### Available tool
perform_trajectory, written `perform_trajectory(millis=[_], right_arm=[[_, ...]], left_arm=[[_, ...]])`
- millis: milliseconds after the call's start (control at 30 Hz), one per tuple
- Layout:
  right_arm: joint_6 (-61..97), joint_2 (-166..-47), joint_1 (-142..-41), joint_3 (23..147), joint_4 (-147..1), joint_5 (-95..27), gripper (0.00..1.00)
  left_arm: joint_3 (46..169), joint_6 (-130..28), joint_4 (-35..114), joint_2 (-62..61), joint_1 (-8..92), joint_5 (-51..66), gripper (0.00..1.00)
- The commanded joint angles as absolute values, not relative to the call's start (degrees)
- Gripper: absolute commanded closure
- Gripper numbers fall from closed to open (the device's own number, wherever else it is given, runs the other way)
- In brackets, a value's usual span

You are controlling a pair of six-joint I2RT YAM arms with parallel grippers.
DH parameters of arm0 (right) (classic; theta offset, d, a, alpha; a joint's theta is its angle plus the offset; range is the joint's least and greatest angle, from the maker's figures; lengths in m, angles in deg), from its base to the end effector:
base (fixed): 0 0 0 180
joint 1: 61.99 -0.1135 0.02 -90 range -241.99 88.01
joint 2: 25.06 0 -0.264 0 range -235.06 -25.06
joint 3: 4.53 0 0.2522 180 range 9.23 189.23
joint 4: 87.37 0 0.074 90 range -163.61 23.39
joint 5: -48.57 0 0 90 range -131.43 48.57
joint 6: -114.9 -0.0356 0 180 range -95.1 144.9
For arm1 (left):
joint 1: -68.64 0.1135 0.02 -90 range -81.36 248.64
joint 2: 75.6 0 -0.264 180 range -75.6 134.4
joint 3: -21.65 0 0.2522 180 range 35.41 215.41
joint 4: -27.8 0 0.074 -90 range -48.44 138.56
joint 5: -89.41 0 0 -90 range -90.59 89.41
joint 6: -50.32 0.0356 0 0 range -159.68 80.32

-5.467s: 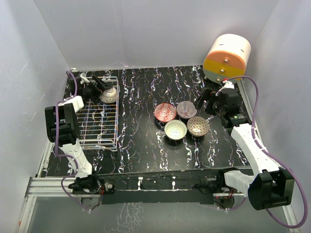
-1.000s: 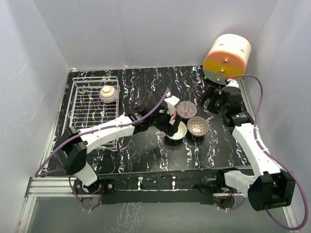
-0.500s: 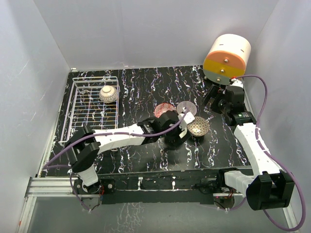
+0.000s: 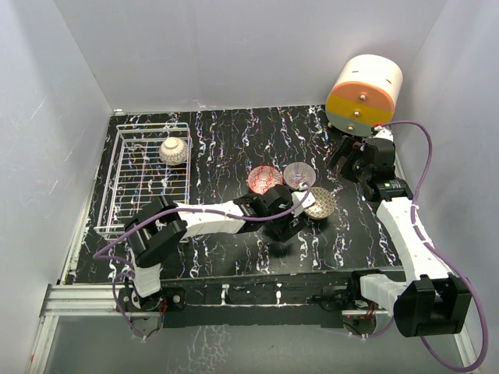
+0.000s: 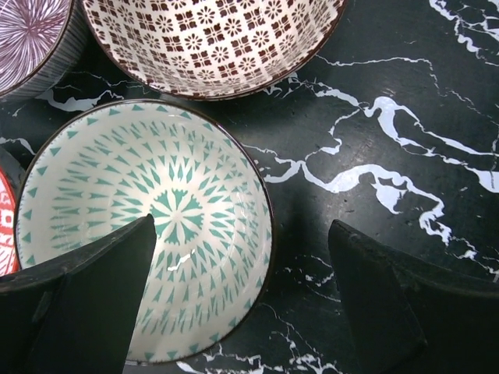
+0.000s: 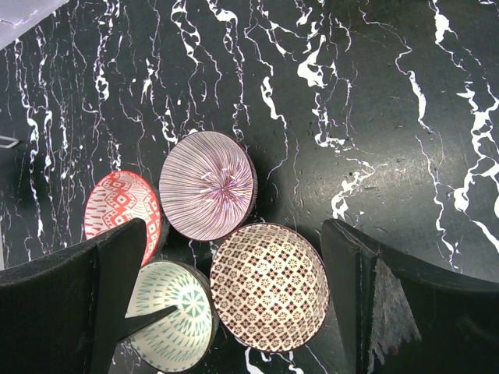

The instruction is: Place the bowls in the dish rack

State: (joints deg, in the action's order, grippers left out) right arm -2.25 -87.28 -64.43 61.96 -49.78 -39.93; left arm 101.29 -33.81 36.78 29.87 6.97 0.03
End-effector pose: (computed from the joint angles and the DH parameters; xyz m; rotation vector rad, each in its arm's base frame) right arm 0.2398 0.0111 0.3057 0.4494 2.1232 0.3264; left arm 0.1930 -0.3588 0.1955 1.2473 1.8540 -0.5572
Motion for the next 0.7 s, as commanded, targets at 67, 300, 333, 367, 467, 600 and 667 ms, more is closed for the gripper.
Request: perform_trajectory(millis=[67,300,333,367,467,600,667], right_arm=[[-2.3,-86.3,-63.9,62.5,-52.8,-39.7,0.02],[-2.6,-86.3,-63.9,61.6,-53.3,-39.5,0.02],[-2.6,-86.3,-63.8,61.5,-53.3,-39.5,0.01],[-2.6,-86.3,-63.8,61.4,-53.3,-39.6,0.02],[-2.6,-86.3,-63.8,61.4,-53.3,-39.8,0.02],[-2.6,-86.3,-63.9,61.3,-53.3,-40.1,0.02],[-2.7,-86.3,-63.8,61.2,-53.4,-40.2,0.02]], left_arm=[[104.3,-32.1,35.1,33.5,6.9,1.0,0.14],[104.4,-32.0,33.6,36.0,6.9,-1.0,0.18],[104.4,-31.9,33.4,36.2,6.9,-1.4,0.20],[104.6,-31.7,33.4,36.7,6.9,-1.8,0.24],[105.1,-31.6,33.4,37.5,6.9,-2.4,0.45],[104.9,-32.0,33.1,37.8,6.9,-2.4,0.51],[104.8,-32.3,32.9,37.7,6.9,-2.4,0.59]])
